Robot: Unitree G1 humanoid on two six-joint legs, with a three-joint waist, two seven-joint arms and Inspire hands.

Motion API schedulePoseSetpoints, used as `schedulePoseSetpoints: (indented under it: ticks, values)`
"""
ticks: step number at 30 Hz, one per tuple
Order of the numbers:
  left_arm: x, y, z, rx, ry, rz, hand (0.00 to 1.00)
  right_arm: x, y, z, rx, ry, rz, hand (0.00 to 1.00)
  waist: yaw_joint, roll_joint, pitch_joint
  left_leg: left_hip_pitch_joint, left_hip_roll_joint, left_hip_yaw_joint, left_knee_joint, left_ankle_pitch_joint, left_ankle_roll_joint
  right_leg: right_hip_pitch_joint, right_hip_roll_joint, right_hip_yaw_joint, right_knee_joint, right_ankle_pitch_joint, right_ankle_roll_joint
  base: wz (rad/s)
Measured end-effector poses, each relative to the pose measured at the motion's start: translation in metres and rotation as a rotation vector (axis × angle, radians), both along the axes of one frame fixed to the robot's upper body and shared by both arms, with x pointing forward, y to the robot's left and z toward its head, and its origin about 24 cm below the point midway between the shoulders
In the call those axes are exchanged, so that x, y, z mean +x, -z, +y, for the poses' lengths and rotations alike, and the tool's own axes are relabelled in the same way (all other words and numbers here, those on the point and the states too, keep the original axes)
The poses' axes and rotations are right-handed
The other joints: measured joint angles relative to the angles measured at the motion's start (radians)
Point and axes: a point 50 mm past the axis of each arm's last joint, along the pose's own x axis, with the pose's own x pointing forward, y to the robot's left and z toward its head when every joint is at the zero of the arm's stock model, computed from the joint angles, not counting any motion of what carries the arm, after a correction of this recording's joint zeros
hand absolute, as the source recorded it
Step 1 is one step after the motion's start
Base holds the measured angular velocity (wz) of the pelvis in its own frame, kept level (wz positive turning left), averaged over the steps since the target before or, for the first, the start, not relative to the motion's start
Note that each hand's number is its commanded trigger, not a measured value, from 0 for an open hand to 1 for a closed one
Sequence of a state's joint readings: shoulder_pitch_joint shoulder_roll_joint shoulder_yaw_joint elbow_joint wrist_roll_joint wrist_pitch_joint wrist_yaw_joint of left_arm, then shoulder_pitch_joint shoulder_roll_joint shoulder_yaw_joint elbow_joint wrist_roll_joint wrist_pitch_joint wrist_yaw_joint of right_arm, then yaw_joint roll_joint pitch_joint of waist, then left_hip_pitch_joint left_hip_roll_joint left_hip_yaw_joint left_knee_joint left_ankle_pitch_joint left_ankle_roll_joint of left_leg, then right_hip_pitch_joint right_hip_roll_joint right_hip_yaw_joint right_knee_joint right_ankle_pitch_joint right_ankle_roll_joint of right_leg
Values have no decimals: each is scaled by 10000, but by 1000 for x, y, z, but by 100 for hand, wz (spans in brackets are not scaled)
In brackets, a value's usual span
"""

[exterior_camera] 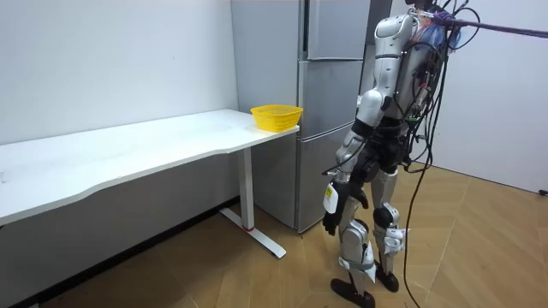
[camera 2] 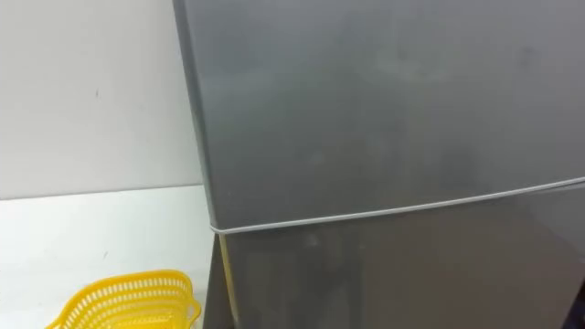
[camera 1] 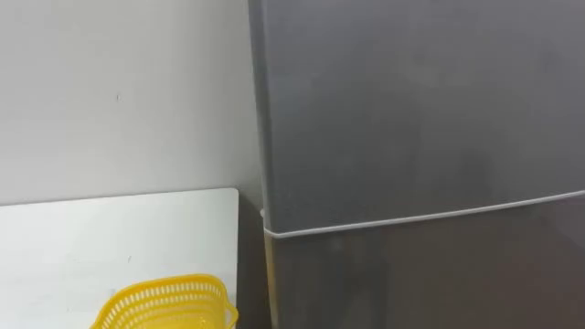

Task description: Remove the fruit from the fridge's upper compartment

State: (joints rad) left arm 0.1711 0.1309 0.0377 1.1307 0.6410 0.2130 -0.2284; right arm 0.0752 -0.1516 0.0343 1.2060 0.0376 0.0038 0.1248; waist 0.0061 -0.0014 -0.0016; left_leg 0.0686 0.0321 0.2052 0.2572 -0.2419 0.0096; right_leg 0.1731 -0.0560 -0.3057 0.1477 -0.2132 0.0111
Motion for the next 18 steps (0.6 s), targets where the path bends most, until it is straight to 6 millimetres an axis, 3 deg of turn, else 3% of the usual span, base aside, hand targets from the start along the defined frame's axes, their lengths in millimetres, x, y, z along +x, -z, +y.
schedulePoseSetpoints:
  ticks: [18]
  values:
    - [-4,-1,3,120,-641,-86,0,-1,0,-1,236,-3,121,0,4,-63,5,158,-126,-114,-79,-21,41,166,-112,-111,32,-129,101,2]
